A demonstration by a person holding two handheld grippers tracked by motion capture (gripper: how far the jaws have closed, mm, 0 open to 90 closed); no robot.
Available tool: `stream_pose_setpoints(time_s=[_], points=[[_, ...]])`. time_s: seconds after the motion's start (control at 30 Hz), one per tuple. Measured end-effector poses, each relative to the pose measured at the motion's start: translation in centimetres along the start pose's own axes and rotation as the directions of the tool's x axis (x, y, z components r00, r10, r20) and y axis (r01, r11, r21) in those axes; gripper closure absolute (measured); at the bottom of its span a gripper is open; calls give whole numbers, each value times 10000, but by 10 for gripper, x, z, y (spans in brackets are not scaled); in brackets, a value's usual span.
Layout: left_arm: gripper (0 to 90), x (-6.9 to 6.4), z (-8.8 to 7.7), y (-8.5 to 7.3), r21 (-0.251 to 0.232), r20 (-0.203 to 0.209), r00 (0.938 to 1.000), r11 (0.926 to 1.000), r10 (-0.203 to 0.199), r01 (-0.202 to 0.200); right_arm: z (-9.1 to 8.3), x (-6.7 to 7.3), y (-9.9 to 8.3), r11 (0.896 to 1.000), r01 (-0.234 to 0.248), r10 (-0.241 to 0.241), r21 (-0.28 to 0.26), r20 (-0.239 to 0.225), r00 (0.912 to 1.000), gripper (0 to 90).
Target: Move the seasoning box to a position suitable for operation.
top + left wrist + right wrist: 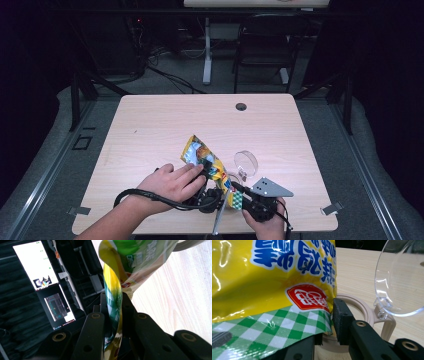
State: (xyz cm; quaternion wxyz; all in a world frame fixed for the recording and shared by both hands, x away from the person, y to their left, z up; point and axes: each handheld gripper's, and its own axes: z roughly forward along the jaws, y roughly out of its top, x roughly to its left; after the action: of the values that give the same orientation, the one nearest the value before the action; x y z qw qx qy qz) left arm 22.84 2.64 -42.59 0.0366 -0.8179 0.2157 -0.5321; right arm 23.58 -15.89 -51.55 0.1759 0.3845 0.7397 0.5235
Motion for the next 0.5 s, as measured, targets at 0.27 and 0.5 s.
stream_pose_setpoints(time_s=[0.27, 0.5], points=[[850, -5, 0, -5, -49, 122, 9994, 9994, -330, 330, 2, 1, 0, 10000, 4, -4, -1, 17, 10000, 788], [851, -7, 1, -8, -40, 186, 9981, 9983, -581, 582, 3, 1, 1, 10000, 42, -42, -1, 21, 10000, 786]])
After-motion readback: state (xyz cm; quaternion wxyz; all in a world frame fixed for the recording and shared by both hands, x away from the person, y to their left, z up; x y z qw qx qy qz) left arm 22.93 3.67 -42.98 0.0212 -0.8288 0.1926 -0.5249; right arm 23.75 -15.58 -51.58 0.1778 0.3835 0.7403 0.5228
